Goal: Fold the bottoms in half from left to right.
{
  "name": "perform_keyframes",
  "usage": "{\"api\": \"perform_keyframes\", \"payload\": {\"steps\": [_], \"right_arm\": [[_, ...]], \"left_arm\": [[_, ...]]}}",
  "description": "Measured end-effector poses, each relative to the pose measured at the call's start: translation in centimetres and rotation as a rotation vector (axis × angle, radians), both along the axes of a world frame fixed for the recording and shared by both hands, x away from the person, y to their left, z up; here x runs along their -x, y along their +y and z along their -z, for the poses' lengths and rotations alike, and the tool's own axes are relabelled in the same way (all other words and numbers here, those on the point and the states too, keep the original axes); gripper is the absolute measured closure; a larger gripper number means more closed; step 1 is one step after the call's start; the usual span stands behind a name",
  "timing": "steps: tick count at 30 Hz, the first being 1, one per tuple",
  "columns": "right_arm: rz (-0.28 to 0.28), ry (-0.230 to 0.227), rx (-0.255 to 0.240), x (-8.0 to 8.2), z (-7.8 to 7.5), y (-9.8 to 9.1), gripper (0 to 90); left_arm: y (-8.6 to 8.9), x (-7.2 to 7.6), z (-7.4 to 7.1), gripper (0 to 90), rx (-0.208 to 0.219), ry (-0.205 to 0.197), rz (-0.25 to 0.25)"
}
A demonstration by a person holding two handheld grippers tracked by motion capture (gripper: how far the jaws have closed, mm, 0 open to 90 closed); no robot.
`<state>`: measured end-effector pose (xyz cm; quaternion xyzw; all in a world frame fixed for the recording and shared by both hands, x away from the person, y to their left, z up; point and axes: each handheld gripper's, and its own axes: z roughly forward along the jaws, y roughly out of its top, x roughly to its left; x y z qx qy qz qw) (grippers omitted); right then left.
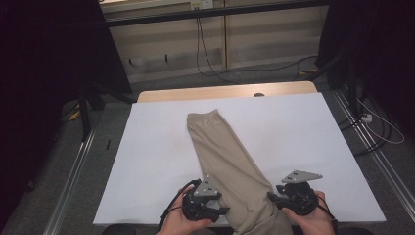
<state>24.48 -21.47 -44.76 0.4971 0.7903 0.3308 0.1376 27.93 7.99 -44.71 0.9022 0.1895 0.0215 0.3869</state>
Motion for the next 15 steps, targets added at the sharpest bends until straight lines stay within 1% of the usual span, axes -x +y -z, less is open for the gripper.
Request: {"api": "perform_keyframes", "payload": {"steps": [1,2,3,4,5,6,8,9,10,11,12,13,14,15], "right_arm": [[-0.004,0.003,-0.002,0.1,0.0,0.0,56.0],[-0.011,-0.016,0.013,0.3,0.1,0.2,56.0],[-0.021,-0.036,0.035,0.5,0.2,0.4,55.6],[-0.032,-0.043,0.051,0.6,0.2,0.5,55.8],[-0.039,-0.038,0.056,0.5,0.2,0.6,56.2],[-0.050,-0.033,0.053,0.3,0.2,0.5,56.5],[-0.063,-0.034,0.053,0.3,0.2,0.5,58.0],[-0.070,-0.038,0.061,0.3,0.2,0.5,60.8],[-0.090,-0.031,0.048,0.3,0.1,0.7,70.7],[-0.090,-0.031,0.048,0.3,0.1,0.7,70.7],[-0.097,-0.030,0.048,0.2,0.1,0.8,74.2],[-0.098,-0.024,0.042,0.2,0.1,0.8,77.5],[-0.102,-0.019,0.031,0.1,0.1,0.8,84.0],[-0.119,-0.009,0.002,0.1,0.2,0.8,88.9]], "left_arm": [[-0.2,0.0,0.0,43.1,-0.005,-0.012,0.006],[-0.3,0.0,0.1,39.9,-0.011,-0.021,0.021],[-0.5,0.1,0.3,37.3,-0.003,-0.033,0.024],[-0.8,0.3,0.4,35.5,-0.005,-0.056,0.027],[-1.1,0.5,0.5,34.6,-0.030,-0.085,0.039],[-1.5,0.6,0.5,34.5,-0.045,-0.099,0.039],[-1.7,0.6,0.4,35.6,-0.054,-0.095,0.034],[-1.7,0.6,0.3,38.6,-0.052,-0.092,0.036],[-1.6,0.7,0.1,54.5,-0.054,-0.101,0.055],[-1.6,0.7,0.1,67.3,-0.054,-0.101,0.055],[-1.6,0.7,0.1,67.3,-0.054,-0.111,0.067],[-1.5,0.6,0.2,71.9,-0.051,-0.113,0.081],[-1.5,0.6,0.1,76.4,-0.058,-0.115,0.091],[-1.5,0.5,0.1,81.3,-0.057,-0.105,0.096]]}}
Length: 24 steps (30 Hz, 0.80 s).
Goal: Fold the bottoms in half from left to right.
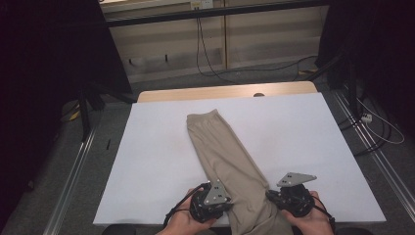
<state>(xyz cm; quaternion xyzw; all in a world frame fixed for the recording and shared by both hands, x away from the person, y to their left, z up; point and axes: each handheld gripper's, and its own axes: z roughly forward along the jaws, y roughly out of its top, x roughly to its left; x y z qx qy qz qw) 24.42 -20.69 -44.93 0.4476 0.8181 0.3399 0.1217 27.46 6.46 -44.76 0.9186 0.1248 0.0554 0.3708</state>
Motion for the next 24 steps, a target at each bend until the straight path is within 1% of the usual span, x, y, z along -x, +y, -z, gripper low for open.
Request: {"api": "perform_keyframes", "payload": {"steps": [1,2,3,4,6,7,8,9,10,11,12,13,14,15,16,17,18,19,20,21,24], "right_arm": [[0.002,0.001,-0.008,0.1,0.0,0.0,89.1],[0.002,0.001,-0.008,0.1,0.0,0.0,89.1],[0.006,0.007,-0.016,0.0,0.0,-0.1,89.3],[0.006,0.007,-0.016,0.0,0.0,-0.1,89.3],[0.011,0.018,-0.035,0.0,0.0,-0.2,89.5],[0.008,0.024,-0.046,0.1,0.0,-0.2,89.5],[0.009,0.038,-0.063,0.2,0.0,-0.2,89.5],[-0.009,0.045,-0.073,0.7,0.0,-0.1,89.5],[-0.009,0.045,-0.073,0.7,0.0,-0.1,89.5],[-0.023,0.055,-0.083,1.3,0.0,0.2,89.6],[-0.023,0.055,-0.083,1.3,0.0,0.2,89.6],[-0.041,0.058,-0.084,2.0,0.0,0.6,89.6],[-0.041,0.058,-0.084,2.0,0.0,0.6,89.6],[-0.053,0.060,-0.084,2.3,0.0,0.7,89.6],[-0.061,0.061,-0.084,2.5,-0.1,0.9,89.6],[-0.069,0.064,-0.087,2.7,-0.1,1.1,89.6],[-0.080,0.062,-0.089,2.9,0.0,1.3,89.6],[-0.087,0.062,-0.090,3.0,0.0,1.5,89.6],[-0.092,0.066,-0.093,3.2,0.0,1.8,89.6],[-0.102,0.066,-0.094,3.3,0.0,2.0,89.6],[-0.133,0.071,-0.102,3.9,0.0,2.9,89.5]], "left_arm": [[0.1,-0.3,-0.1,84.5,0.001,0.027,-0.005],[0.1,-0.3,-0.1,85.6,0.001,0.027,-0.005],[0.2,-0.4,-0.1,86.0,0.002,0.046,-0.013],[0.2,-0.5,-0.2,86.0,0.007,0.058,-0.014],[0.4,-0.7,-0.2,86.3,0.008,0.074,-0.016],[0.5,-0.8,-0.2,86.4,0.010,0.088,-0.022],[0.7,-0.8,-0.2,86.4,0.015,0.098,-0.025],[1.3,-0.8,-0.3,86.4,0.022,0.126,-0.030],[1.3,-0.8,-0.3,86.4,0.022,0.126,-0.030],[1.9,-0.6,-0.4,86.4,0.021,0.144,-0.034],[1.9,-0.6,-0.4,86.4,0.021,0.144,-0.034],[2.5,-0.4,-0.5,86.4,0.009,0.148,-0.034],[2.5,-0.4,-0.5,86.4,0.009,0.148,-0.034],[2.8,-0.3,-0.6,86.4,0.013,0.155,-0.035],[3.0,-0.1,-0.6,86.4,0.022,0.158,-0.047],[3.3,-0.1,-0.8,86.4,0.000,0.153,-0.036],[3.5,0.1,-0.8,86.4,0.004,0.154,-0.037],[3.7,0.3,-0.8,86.4,0.017,0.168,-0.048],[4.0,0.4,-0.8,86.4,0.019,0.171,-0.048],[4.3,0.4,-0.9,86.3,0.012,0.169,-0.045],[5.6,1.0,-1.0,86.3,0.025,0.183,-0.064]]}}
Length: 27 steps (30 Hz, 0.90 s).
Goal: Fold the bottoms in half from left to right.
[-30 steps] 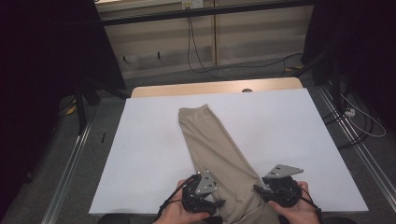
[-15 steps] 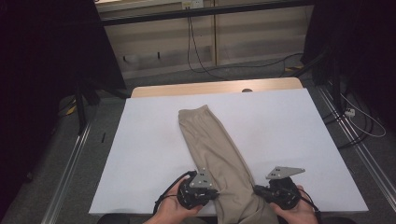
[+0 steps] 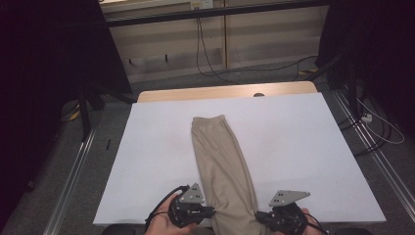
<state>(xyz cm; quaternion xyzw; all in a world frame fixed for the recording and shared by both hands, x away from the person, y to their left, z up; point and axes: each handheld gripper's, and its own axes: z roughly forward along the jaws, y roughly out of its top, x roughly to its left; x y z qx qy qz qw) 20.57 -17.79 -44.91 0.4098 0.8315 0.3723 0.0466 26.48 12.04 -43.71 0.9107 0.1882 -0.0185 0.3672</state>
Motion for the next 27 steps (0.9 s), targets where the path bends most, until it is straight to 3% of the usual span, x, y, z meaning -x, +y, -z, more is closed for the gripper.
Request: {"api": "perform_keyframes", "payload": {"steps": [5,6,7,8,9,12,13,14,16,18,19,20,21,22,27], "right_arm": [[-0.046,0.007,-0.022,0.2,0.1,1.1,88.3],[-0.046,0.007,-0.022,0.2,0.1,1.1,88.3],[-0.036,0.000,-0.026,-0.1,0.0,1.1,80.3],[-0.036,0.000,-0.026,-0.1,0.0,1.1,80.3],[-0.024,-0.006,-0.022,-0.5,-0.1,0.9,72.8],[-0.009,-0.016,-0.029,-1.0,-0.1,0.6,67.8],[0.011,-0.031,-0.032,-1.5,-0.2,0.3,59.5],[0.011,-0.031,-0.032,-1.5,-0.2,0.3,59.5],[0.021,-0.046,-0.035,-2.0,-0.3,0.1,55.9],[0.030,-0.068,-0.041,-2.6,-0.5,-0.1,49.8],[0.044,-0.093,-0.044,-3.3,-0.8,-0.2,44.8],[0.044,-0.093,-0.044,-3.3,-0.8,-0.2,44.8],[0.049,-0.107,-0.051,-4.2,-1.0,-0.3,43.1],[0.049,-0.107,-0.051,-4.2,-1.0,-0.3,43.1],[0.078,-0.154,-0.063,-7.1,-1.4,-0.2,36.3]], "left_arm": [[1.7,0.8,-0.2,86.2,-0.027,0.019,-0.051],[2.0,0.9,-0.2,86.2,-0.016,0.025,-0.063],[2.5,0.7,-0.3,85.7,0.011,0.039,-0.088],[2.5,0.7,-0.3,85.0,0.011,0.039,-0.088],[2.5,0.4,-0.4,83.7,0.028,0.050,-0.088],[2.4,0.3,-0.2,69.7,0.018,0.036,-0.099],[2.4,0.2,-0.1,65.6,0.015,0.035,-0.107],[2.5,0.0,-0.2,65.6,0.026,0.036,-0.112],[2.8,-0.2,-0.4,52.4,0.045,0.014,-0.138],[3.1,-0.6,-0.7,48.0,0.058,-0.016,-0.168],[3.4,-1.1,-0.9,42.5,0.078,-0.057,-0.202],[3.4,-1.1,-0.9,36.7,0.078,-0.057,-0.202],[3.7,-1.8,-0.9,29.5,0.087,-0.088,-0.262],[3.7,-1.8,-0.9,25.3,0.087,-0.088,-0.262],[4.6,-4.2,-1.1,15.5,0.105,-0.143,-0.344]]}}
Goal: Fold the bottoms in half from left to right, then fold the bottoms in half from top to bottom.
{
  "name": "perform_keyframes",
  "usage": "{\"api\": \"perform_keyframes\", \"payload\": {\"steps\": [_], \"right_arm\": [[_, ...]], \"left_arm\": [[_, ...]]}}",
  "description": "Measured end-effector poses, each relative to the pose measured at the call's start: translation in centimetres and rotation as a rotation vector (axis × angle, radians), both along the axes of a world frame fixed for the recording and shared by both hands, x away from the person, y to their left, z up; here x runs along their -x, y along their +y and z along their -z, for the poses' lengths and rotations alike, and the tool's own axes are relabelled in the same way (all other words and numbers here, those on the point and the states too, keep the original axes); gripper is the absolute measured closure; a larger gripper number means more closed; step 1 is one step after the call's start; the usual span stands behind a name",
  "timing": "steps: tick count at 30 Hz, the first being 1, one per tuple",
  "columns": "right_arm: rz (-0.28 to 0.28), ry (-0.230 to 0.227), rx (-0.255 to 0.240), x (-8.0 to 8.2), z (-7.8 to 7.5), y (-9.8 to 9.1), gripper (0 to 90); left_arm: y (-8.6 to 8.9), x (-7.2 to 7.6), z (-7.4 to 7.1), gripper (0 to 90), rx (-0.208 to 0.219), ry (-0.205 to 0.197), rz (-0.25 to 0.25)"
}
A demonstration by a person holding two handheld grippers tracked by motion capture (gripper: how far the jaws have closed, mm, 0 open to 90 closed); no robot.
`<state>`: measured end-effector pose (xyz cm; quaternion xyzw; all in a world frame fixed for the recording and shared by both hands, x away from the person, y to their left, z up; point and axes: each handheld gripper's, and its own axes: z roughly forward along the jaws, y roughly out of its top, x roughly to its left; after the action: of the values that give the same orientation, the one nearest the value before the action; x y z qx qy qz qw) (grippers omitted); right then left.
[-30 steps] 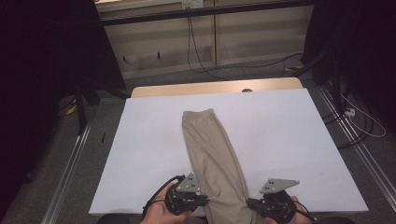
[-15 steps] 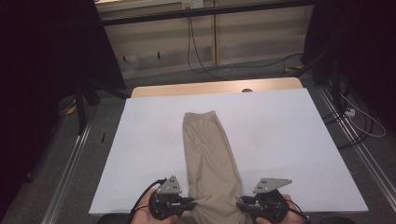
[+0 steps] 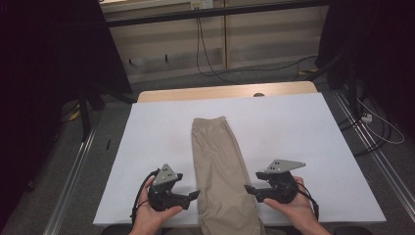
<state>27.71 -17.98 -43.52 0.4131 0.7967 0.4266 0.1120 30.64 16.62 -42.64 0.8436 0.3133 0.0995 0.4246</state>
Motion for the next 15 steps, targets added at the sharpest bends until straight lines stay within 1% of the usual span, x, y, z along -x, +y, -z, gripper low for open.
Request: {"api": "perform_keyframes", "payload": {"steps": [1,2,3,4,5,6,7,9,10,11,13,14,15], "right_arm": [[0.000,0.000,0.000,0.0,0.0,0.0,36.3],[0.005,-0.012,0.000,-0.7,-0.1,0.2,34.0],[0.005,-0.012,0.000,-0.7,-0.1,0.2,34.0],[0.001,-0.012,-0.001,-1.2,-0.1,0.4,33.7],[0.001,-0.012,-0.001,-1.2,-0.1,0.4,33.7],[-0.003,-0.017,0.006,-1.6,-0.2,0.6,33.2],[-0.003,-0.017,0.006,-1.6,-0.2,0.6,33.2],[-0.006,-0.020,0.009,-2.0,-0.3,0.8,32.8],[-0.007,-0.022,0.005,-2.5,-0.5,0.9,32.5],[-0.007,-0.022,0.005,-2.5,-0.5,0.9,32.5],[-0.002,-0.033,-0.001,-3.0,-1.0,0.8,32.3],[0.005,-0.053,-0.007,-3.7,-1.5,0.7,31.5],[0.005,-0.053,-0.007,-3.7,-1.5,0.7,31.5]], "left_arm": [[0.0,0.0,0.0,14.0,0.000,0.000,0.000],[0.3,-0.5,0.0,13.4,0.003,-0.005,-0.026],[0.3,-0.5,0.0,11.2,0.003,-0.005,-0.026],[0.5,-0.8,0.0,8.3,0.024,0.003,-0.039],[0.5,-0.8,0.0,7.4,0.024,0.003,-0.039],[0.6,-0.9,0.0,7.2,0.033,0.003,-0.051],[0.6,-1.0,0.0,7.2,0.039,0.002,-0.054],[0.7,-1.4,-0.1,5.7,0.035,-0.007,-0.049],[0.8,-1.7,-0.2,4.8,0.047,-0.010,-0.052],[0.8,-2.1,-0.3,4.8,0.054,-0.007,-0.052],[0.9,-2.9,-0.6,4.9,0.066,-0.031,-0.072],[0.8,-3.8,-0.9,5.3,0.066,-0.048,-0.082],[0.8,-3.8,-0.9,5.6,0.066,-0.048,-0.082]]}}
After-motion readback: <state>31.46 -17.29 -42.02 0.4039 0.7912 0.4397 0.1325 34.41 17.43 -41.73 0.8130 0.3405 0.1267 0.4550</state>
